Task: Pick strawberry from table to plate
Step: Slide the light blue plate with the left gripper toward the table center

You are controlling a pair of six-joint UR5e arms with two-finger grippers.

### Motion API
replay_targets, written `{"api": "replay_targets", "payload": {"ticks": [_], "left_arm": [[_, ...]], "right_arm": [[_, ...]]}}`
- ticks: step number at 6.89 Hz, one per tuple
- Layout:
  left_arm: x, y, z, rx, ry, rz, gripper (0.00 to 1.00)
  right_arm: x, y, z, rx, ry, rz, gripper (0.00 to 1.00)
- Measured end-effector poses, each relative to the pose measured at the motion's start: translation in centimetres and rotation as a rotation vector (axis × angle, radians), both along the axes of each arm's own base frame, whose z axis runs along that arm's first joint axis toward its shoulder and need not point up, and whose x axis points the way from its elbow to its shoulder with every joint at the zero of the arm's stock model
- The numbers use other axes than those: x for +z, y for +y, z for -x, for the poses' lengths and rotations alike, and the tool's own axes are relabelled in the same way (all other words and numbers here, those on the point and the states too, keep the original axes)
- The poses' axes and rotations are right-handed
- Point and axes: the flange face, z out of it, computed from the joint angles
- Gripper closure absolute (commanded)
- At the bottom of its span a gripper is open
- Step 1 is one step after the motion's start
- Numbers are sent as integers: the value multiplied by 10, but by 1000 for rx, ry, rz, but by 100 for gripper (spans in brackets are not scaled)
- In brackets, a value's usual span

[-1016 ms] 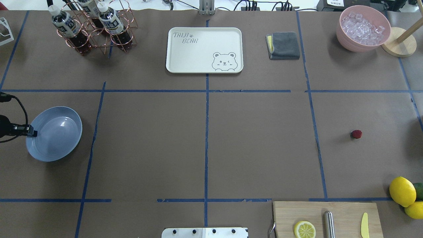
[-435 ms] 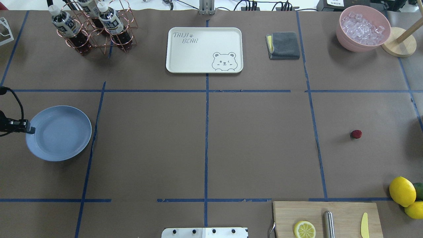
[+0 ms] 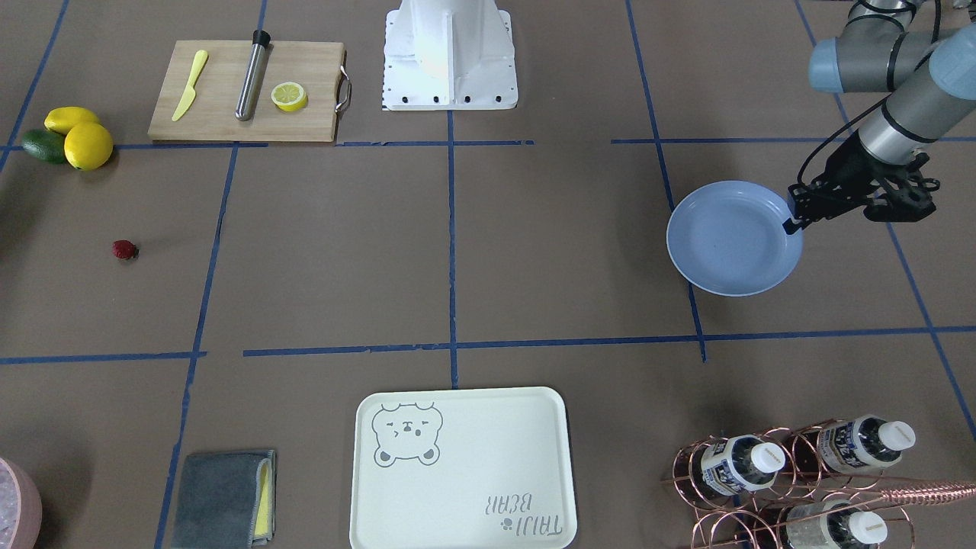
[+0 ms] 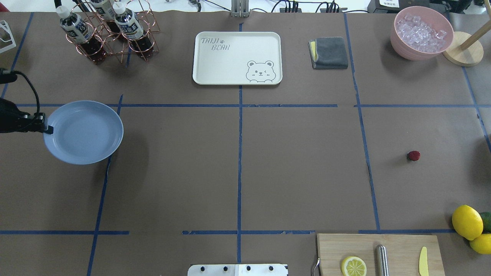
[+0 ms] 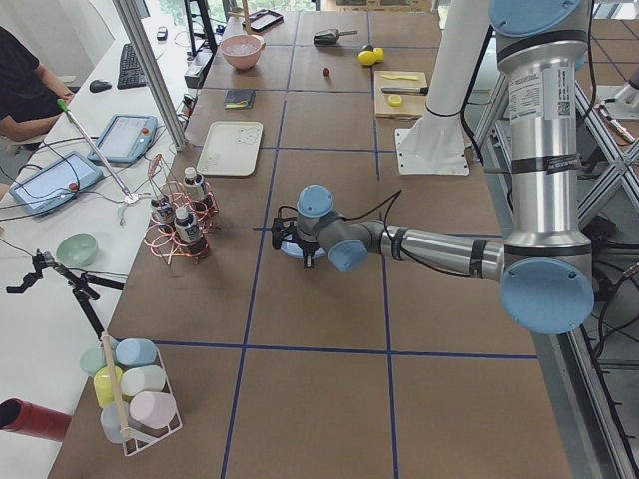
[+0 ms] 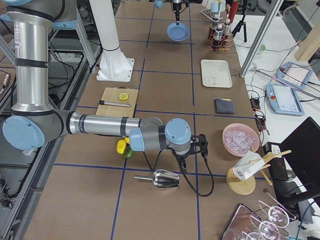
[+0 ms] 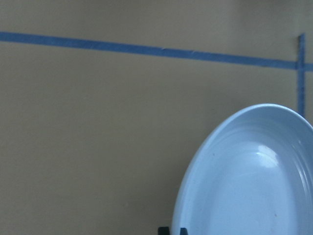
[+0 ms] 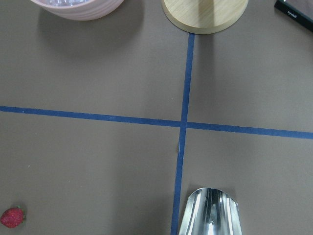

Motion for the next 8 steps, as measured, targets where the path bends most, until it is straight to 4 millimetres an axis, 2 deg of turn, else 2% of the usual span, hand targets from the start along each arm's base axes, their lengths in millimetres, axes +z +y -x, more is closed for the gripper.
{"api": "replay_targets", "payload": {"ticks": [1,2,3,4,5,6,7,8], "left_arm": [[-43,-20,-22,-45,49,47,100],[-91,-26,-66,-67,115,118,100],[-137,-13,-126,-60,172,200,100],[-180,10,-190,-56,216,276,100],[-213,39,-245,-53,246,329,100],[-228,67,-286,-55,272,350,100],[-230,82,-313,-70,299,365,100],[-223,87,-328,-84,312,375,100]], "right_arm": [[-8,-4,1,-2,-1,-17,0],[-12,-7,5,-12,-3,-25,0],[-14,-9,13,-27,0,-27,0],[-14,-10,17,-36,1,-27,0],[-11,-10,19,-40,0,-21,0],[-6,-10,21,-43,-3,-9,0],[-2,-10,21,-44,-7,0,0],[-1,-11,23,-37,-13,13,0]]}}
